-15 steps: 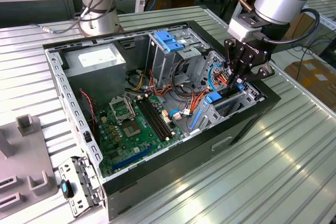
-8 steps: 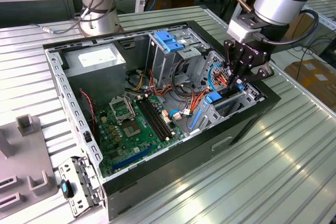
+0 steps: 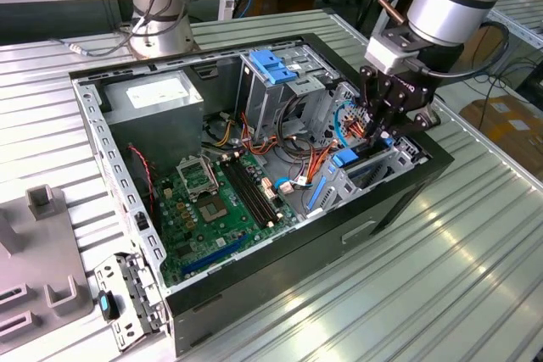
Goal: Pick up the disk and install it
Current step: 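Insert the first disk wire, then insert the second disk wire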
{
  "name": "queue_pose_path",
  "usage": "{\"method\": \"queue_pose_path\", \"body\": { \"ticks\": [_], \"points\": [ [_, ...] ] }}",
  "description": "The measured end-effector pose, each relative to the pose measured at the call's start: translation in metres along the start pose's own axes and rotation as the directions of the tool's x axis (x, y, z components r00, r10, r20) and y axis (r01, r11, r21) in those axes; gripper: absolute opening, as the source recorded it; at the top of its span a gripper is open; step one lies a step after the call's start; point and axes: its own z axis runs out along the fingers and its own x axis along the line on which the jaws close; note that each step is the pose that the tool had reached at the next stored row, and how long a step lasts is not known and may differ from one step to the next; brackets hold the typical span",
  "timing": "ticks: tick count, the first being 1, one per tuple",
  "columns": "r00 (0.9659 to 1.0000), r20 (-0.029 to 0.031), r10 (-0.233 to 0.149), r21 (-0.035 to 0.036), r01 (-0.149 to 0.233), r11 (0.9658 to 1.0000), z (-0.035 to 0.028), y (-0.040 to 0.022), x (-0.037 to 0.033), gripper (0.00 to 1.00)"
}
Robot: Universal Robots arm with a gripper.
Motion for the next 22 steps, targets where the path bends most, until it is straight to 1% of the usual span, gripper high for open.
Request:
{"method": "queue_pose_path", "body": {
  "ticks": [1, 2, 3, 6, 7, 9, 11, 12, 22],
  "points": [
    [1.0, -0.0011, 0.0, 0.0, 0.0, 1.0, -0.003, 0.0, 0.0, 0.24],
    [1.0, -0.0009, 0.0, 0.0, 0.0, 1.0, -0.0091, -0.0001, 0.0003, 0.31],
    [1.0, -0.0012, 0.0, 0.0, 0.0, 1.0, -0.0121, -0.0001, 0.0003, 0.31],
    [1.0, -0.0008, 0.0, 0.0001, 0.0, 1.0, -0.0124, -0.0001, 0.0004, 0.31],
    [1.0, -0.001, 0.0, 0.0003, 0.0, 1.0, -0.0125, -0.0001, 0.0004, 0.29],
    [1.0, -0.0011, 0.0, 0.0004, 0.0, 1.0, -0.0126, -0.0001, 0.0004, 0.16],
    [1.0, -0.0011, 0.0, 0.0006, 0.0, 1.0, -0.0126, -0.0001, 0.0004, 0.16],
    [1.0, -0.0011, 0.0, 0.0007, 0.0, 1.0, -0.0126, -0.0001, 0.0004, 0.11],
    [1.0, -0.0011, 0.0, 0.0021, 0.0, 1.0, -0.0126, -0.0001, 0.0004, 0.11]
  ]
}}
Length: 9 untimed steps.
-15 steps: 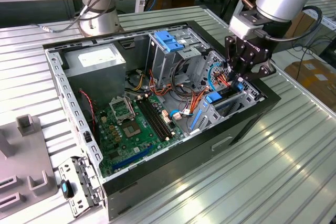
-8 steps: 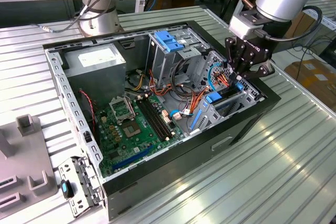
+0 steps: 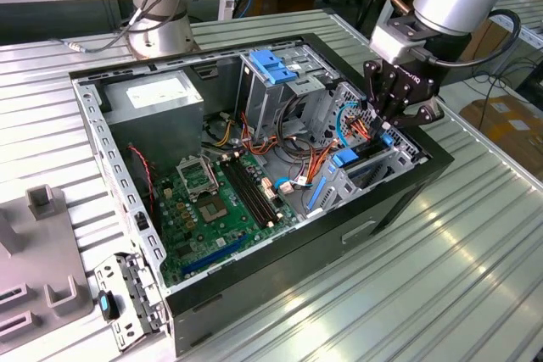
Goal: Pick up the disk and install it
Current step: 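Insert the second disk wire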
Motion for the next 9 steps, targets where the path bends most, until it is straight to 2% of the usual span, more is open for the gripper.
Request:
{"method": "queue_pose_path", "body": {
  "ticks": [6, 9],
  "points": [
    [1.0, 0.0, 0.0, 0.0001, 0.0, 1.0, 0.0, 0.0014, 0.0, 0.11],
    [1.0, 0.0001, 0.0, 0.0001, 0.0, 1.0, -0.0001, 0.0045, 0.0, 0.11]
  ]
}}
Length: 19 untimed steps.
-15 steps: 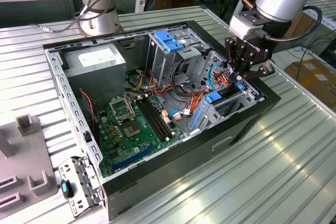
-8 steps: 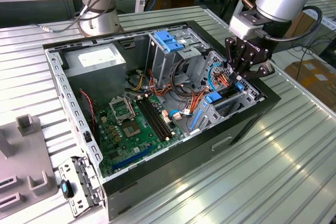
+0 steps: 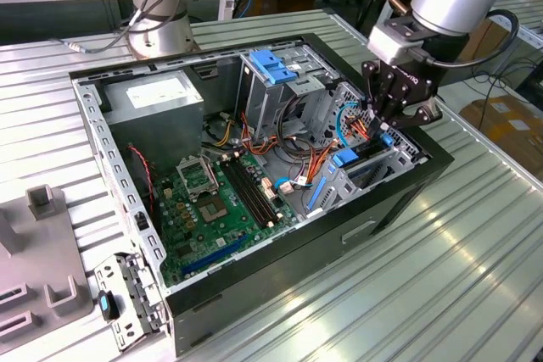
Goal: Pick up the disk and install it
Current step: 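Insert the second disk wire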
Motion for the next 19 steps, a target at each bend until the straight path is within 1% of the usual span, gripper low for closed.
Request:
{"method": "queue_pose_path", "body": {
  "ticks": [3, 7, 9, 11, 13, 16, 17, 18, 19],
  "points": [
    [1.0, 0.0002, 0.0, 0.0, 0.0, 1.0, 0.0, 0.0032, 0.0, 0.11],
    [1.0, 0.0001, 0.0, 0.0, 0.0, 1.0, -0.0001, 0.0049, 0.0001, 0.11],
    [1.0, 0.0002, 0.0, 0.0, 0.0, 1.0, -0.0001, 0.0099, 0.0001, 0.11],
    [1.0, 0.0009, 0.0, 0.0, 0.0, 1.0, -0.0014, 0.0123, 0.0002, 0.11],
    [1.0, 0.0049, 0.0, 0.0, 0.0, 1.0, -0.0055, 0.0133, 0.0002, 0.11],
    [1.0, 0.0087, 0.0, 0.0, 0.0, 1.0, -0.0138, 0.0135, 0.0005, 0.11],
    [0.9999, 0.0116, 0.0, 0.0, 0.0, 1.0, -0.0155, 0.0143, 0.0006, 0.11],
    [0.9999, 0.0164, 0.0, 0.0, 0.0, 1.0, -0.0159, 0.0156, 0.0007, 0.11],
    [0.9998, 0.0195, 0.0, -0.0001, 0.0, 1.0, -0.016, 0.0171, 0.0007, 0.11]
  ]
}}
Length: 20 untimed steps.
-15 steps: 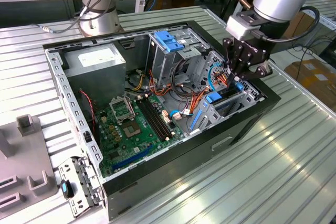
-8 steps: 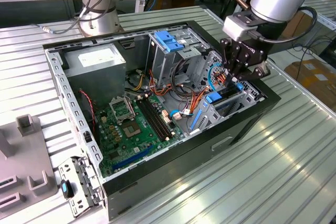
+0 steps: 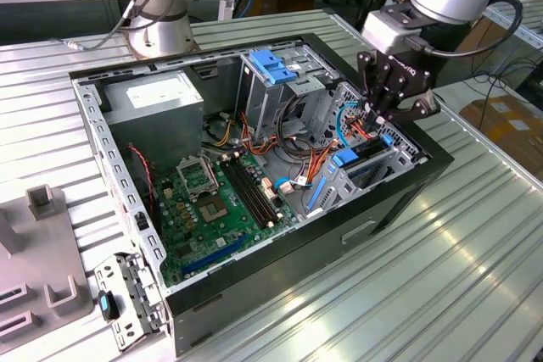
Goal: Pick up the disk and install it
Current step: 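Insert the second disk wire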
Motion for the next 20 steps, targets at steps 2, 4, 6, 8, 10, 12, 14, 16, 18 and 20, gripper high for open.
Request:
{"method": "queue_pose_path", "body": {
  "ticks": [2, 4, 6, 8, 10, 12, 14, 16, 18, 20],
  "points": [
    [1.0, 0.0017, 0.0, 0.0, 0.0, 1.0, -0.0005, 0.004, 0.0, 0.11],
    [1.0, 0.0018, 0.0, 0.0, 0.0, 1.0, -0.0052, 0.0054, 0.0, 0.11],
    [1.0, 0.0016, 0.0, 0.0, 0.0, 1.0, -0.0129, 0.0053, -0.0019, 0.11],
    [1.0, 0.001, 0.0, 0.0, 0.0, 1.0, -0.0191, 0.0053, -0.0052, 0.11],
    [1.0, -0.0001, 0.0, 0.0, 0.0, 1.0, -0.0222, 0.005, -0.0071, 0.11],
    [0.9999, -0.011, 0.0, -0.0047, 0.0, 1.0, -0.0251, 0.0031, -0.0091, 0.11],
    [0.9997, -0.0242, 0.0, -0.0084, 0.0, 1.0, -0.0263, 0.0022, -0.013, 0.11],
    [0.9991, -0.0416, -0.001, -0.0142, 0.0, 0.9999, -0.0273, 0.0012, -0.0199, 0.11],
    [0.9988, -0.0484, -0.001, -0.0189, 0.0, 0.9998, -0.0274, 0.0006, -0.0265, 0.11],
    [0.9981, -0.0612, -0.002, -0.0216, 0.0, 0.9998, -0.0285, 0.0, -0.0325, 0.11]
  ]
}}
